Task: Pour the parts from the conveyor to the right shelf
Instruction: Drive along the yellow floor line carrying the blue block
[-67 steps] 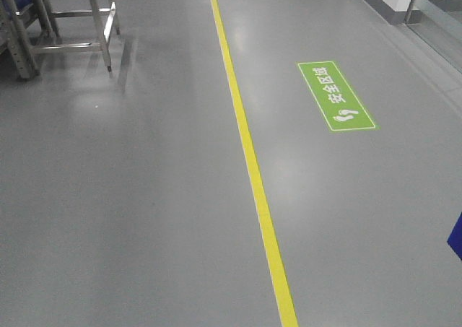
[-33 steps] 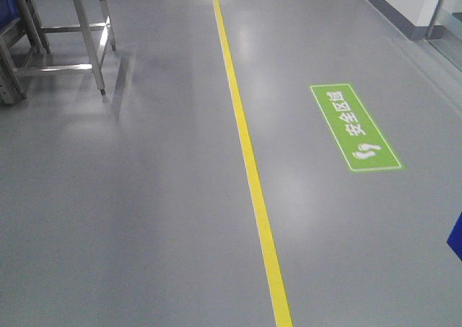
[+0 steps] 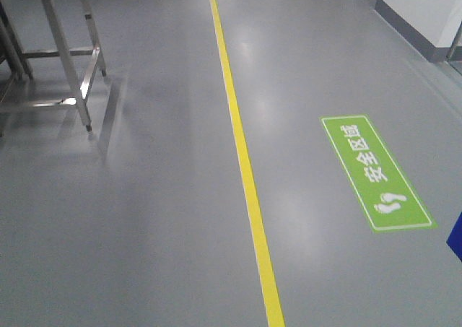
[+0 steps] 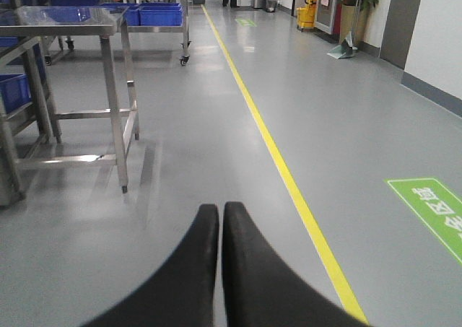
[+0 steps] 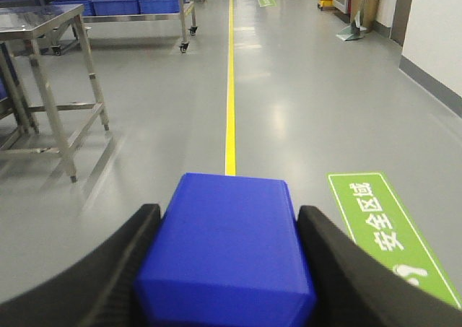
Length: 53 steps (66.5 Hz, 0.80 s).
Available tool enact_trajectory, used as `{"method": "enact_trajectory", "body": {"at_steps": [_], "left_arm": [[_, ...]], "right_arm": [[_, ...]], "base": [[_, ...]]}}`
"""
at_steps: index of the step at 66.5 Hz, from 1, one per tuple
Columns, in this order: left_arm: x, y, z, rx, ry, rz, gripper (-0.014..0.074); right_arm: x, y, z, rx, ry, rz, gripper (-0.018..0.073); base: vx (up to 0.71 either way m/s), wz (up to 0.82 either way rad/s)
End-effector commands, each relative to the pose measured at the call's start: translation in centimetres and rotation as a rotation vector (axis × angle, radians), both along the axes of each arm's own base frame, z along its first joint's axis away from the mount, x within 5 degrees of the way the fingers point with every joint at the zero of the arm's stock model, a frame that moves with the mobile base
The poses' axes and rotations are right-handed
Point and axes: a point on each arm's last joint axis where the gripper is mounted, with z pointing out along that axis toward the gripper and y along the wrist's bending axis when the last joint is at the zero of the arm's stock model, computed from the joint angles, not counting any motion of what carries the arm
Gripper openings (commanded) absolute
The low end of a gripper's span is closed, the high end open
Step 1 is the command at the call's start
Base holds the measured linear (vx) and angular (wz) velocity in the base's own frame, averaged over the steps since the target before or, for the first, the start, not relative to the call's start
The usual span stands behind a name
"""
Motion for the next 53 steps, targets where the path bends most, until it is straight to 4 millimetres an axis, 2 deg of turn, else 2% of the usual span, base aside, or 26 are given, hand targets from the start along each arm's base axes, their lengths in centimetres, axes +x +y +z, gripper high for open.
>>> {"method": "enact_trajectory", "body": {"at_steps": [1, 53], "left_arm": [[-0.08, -0.05, 1.42, -0.015, -0.109, -0.007, -0.0006], [-0.08, -0.05, 1.42, -0.015, -0.109, -0.007, -0.0006]], "right_arm": [[0.11, -0.23, 1.27, 0.015, -0.074, -0.028, -0.0005], [0.11, -0.23, 1.28, 0.015, -0.074, -0.029, -0.0005]], "base": [[0.73, -0.05], [0.76, -0.09]]}}
